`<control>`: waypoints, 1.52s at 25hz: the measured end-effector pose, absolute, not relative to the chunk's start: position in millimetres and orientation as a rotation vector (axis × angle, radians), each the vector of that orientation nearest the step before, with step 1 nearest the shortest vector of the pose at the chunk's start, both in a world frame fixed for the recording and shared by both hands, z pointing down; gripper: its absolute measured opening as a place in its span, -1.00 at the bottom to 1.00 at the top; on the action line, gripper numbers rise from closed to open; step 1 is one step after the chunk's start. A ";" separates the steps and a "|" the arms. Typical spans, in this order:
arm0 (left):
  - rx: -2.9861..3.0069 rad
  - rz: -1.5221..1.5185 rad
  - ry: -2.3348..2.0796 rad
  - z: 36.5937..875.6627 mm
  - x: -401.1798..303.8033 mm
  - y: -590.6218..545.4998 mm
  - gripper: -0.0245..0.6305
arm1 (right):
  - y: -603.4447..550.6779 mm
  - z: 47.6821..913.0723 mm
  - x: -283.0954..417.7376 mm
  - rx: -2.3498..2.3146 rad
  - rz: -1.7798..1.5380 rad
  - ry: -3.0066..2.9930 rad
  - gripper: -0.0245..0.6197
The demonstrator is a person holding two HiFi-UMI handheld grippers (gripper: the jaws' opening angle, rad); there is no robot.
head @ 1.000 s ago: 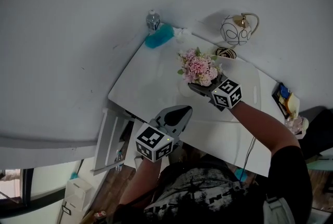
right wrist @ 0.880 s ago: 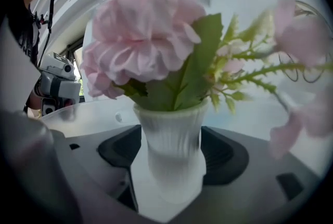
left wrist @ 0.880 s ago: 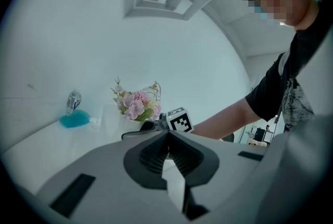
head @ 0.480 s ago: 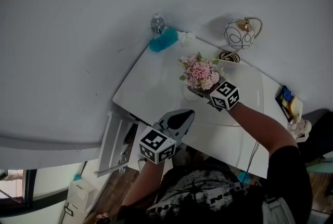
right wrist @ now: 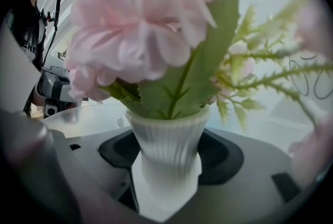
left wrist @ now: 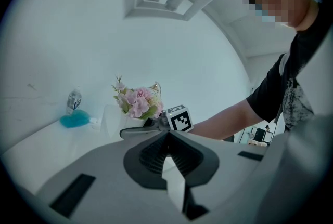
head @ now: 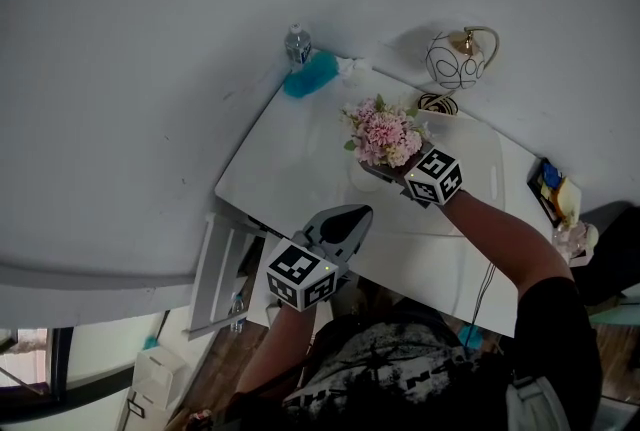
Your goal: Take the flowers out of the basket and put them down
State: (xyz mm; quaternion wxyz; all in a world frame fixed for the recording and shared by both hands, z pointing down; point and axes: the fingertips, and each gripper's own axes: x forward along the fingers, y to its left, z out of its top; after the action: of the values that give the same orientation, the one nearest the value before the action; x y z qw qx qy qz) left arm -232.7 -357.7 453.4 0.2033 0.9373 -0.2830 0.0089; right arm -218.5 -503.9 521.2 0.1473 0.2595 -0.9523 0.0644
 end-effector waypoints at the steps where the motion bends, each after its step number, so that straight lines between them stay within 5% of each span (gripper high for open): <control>1: 2.617 0.026 -0.791 453.0 -232.4 -357.5 -0.87 | -502.4 518.8 -218.5 0.741 0.184 -2.743 0.11; 38: 2.826 0.052 -0.534 403.7 -77.5 -322.4 -0.87 | -412.5 357.4 -60.1 0.870 0.071 -2.812 0.11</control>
State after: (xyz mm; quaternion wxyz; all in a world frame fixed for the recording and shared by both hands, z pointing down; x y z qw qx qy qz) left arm -77.5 -322.4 403.7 0.1323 0.9738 -0.1839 0.0180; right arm -60.1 -412.5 357.4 0.0985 0.2941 -0.9504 0.0239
